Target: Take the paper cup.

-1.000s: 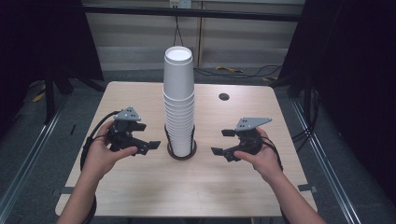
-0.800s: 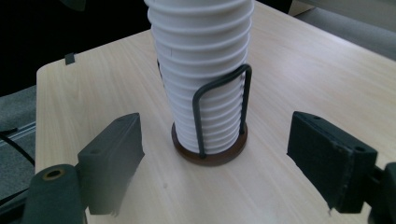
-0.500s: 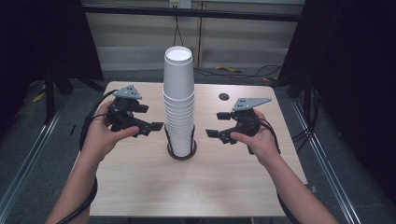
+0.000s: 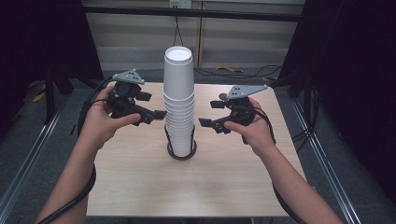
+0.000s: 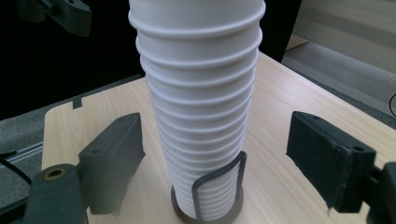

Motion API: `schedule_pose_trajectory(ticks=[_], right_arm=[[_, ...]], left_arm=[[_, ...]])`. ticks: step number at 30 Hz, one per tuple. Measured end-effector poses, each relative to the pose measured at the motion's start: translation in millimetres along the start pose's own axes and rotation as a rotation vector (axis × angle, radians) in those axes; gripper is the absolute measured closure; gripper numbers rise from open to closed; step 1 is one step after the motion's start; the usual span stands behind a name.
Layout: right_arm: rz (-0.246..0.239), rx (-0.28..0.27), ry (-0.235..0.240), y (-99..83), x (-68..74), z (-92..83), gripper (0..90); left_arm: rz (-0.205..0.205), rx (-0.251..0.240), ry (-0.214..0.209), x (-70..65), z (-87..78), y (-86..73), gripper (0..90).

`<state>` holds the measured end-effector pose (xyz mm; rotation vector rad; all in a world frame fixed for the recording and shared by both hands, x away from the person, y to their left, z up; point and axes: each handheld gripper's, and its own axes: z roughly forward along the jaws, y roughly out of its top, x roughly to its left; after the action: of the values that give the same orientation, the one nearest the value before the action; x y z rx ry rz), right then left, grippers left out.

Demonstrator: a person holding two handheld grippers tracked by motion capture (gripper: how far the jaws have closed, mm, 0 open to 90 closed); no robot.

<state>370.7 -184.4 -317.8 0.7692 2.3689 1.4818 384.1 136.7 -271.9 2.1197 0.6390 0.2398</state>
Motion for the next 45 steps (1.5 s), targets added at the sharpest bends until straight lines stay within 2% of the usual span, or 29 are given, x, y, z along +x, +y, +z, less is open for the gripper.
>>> schedule_pose_trajectory(ticks=[3, 9, 12, 15, 17, 20, 21, 24, 25, 26, 28, 31, 34, 37, 45], right_arm=[[0.001, -0.004, 0.001, 6.1, 0.1, 4.6, 18.1], [0.004, -0.032, 0.025, 21.4, 4.4, 15.8, 18.1], [-0.015, -0.028, 0.003, 27.5, 7.4, 21.0, 18.1], [-0.007, -0.042, 0.015, 33.7, 8.2, 25.5, 17.7], [-0.015, -0.039, 0.004, 37.1, 9.4, 28.6, 17.7], [-0.012, -0.039, 0.006, 39.1, 10.4, 31.5, 17.7], [-0.015, -0.033, -0.006, 39.9, 10.9, 35.3, 16.2], [0.009, -0.04, 0.003, 39.6, 10.1, 39.7, 14.8], [0.014, -0.042, 0.009, 39.4, 9.9, 40.8, 14.0], [0.014, -0.043, 0.008, 39.4, 9.6, 41.6, 13.6], [0.014, -0.041, 0.008, 40.0, 9.5, 42.2, 13.1], [0.009, -0.043, 0.004, 40.5, 10.3, 43.1, 12.9], [0.01, -0.047, 0.003, 40.4, 11.1, 43.8, 12.9], [0.01, -0.05, 0.002, 40.3, 11.5, 44.2, 12.9], [0.018, -0.055, 0.004, 39.5, 10.3, 44.0, 12.2]], left_arm=[[0.006, -0.003, -0.002, 0.1, -1.2, 6.0, 14.9], [-0.007, -0.019, -0.011, 3.0, -2.1, 20.2, 14.9], [0.002, -0.023, -0.013, 2.6, -1.7, 26.2, 15.1], [0.008, -0.022, -0.017, 1.6, -0.5, 32.1, 15.1], [0.016, -0.02, -0.012, 1.8, -0.1, 33.9, 15.0], [0.019, -0.022, -0.014, 2.8, 0.9, 38.9, 15.0], [0.013, -0.027, -0.013, 2.8, 2.0, 40.9, 15.0], [0.011, -0.031, -0.023, 1.6, 5.0, 43.4, 15.0], [0.027, -0.023, -0.022, 2.2, 5.8, 44.5, 15.0], [0.03, -0.027, -0.016, 1.8, 6.8, 45.1, 14.9], [0.02, -0.035, -0.029, 2.4, 9.5, 46.6, 14.9], [0.029, -0.039, -0.042, 2.2, 14.2, 48.8, 13.7], [0.034, -0.046, -0.033, 1.0, 20.4, 50.6, 11.7], [0.015, -0.06, -0.032, 0.9, 25.7, 51.6, 6.6], [-0.025, -0.115, -0.053, 4.2, 39.7, 51.3, 3.7]])
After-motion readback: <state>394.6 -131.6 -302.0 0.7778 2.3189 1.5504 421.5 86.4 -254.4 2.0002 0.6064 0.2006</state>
